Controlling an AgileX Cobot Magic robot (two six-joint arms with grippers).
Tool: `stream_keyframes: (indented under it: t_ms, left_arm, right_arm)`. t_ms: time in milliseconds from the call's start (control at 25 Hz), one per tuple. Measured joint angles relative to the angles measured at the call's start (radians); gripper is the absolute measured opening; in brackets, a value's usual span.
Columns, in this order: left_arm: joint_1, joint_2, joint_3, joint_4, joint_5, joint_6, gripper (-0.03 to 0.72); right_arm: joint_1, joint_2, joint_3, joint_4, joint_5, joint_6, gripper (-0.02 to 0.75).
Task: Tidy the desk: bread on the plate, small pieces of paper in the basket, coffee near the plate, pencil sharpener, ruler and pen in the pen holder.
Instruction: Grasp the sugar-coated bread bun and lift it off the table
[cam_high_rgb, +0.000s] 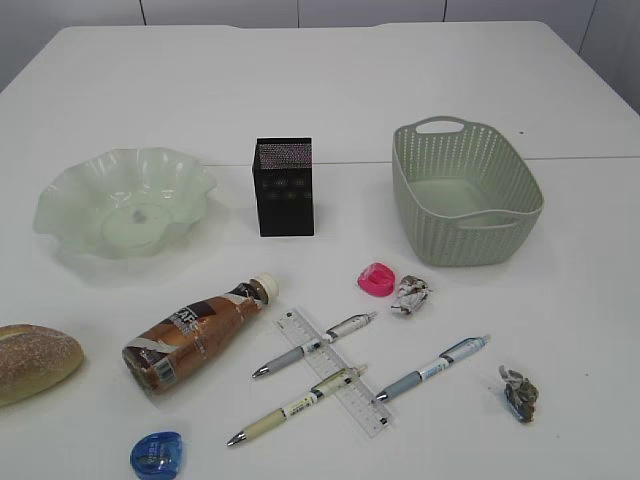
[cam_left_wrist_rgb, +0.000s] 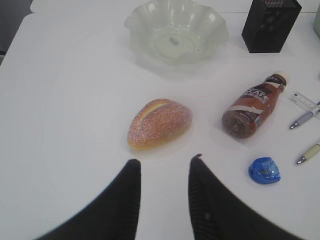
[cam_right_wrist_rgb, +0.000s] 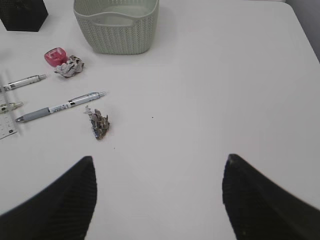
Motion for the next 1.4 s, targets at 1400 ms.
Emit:
stream_keyframes:
  t_ms: [1400]
  left_arm:
    - [0.0,0.023,-0.002,-0.025,0.002,0.007,0.241]
  right_arm:
    - [0.0,0.024,-0.002,-0.002,0.0,0.046,0.577]
